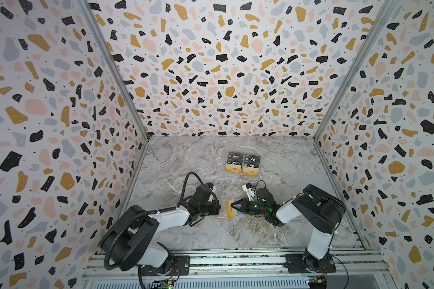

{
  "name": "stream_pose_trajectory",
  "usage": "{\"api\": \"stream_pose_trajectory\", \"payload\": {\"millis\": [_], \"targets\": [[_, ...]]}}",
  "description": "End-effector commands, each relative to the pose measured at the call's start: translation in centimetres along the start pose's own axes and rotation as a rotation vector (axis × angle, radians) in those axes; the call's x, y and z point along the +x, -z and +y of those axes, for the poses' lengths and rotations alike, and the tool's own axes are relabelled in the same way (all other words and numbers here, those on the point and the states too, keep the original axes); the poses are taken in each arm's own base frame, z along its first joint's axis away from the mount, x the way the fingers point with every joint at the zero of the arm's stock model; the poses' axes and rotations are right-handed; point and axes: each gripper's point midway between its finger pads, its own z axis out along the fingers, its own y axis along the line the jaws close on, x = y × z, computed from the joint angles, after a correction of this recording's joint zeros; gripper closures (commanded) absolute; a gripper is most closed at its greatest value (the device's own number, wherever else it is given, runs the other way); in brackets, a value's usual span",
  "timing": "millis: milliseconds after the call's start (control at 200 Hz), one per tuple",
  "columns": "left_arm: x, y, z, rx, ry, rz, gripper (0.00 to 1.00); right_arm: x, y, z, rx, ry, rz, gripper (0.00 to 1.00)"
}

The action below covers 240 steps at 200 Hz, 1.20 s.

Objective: Insert credit cards into a card holder
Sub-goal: Insert the credit card into the card slot.

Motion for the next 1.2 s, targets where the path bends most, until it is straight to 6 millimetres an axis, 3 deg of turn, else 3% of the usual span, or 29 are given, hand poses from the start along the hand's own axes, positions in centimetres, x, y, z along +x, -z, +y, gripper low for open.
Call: {"api": "stream_pose_trajectory", "payload": {"millis": [0, 1196], "targets": [[1.46, 0.01, 0.91, -0.042, 0.003, 0.057, 0.90, -0.43, -0.07, 0.57, -0.023, 0.026, -0.024, 1.00], [1.42, 0.10, 0.74, -0.034, 0.009, 0.055, 0.90, -0.67, -0.28, 0.63, -0.049, -0.033, -0.116, 1.00]]}}
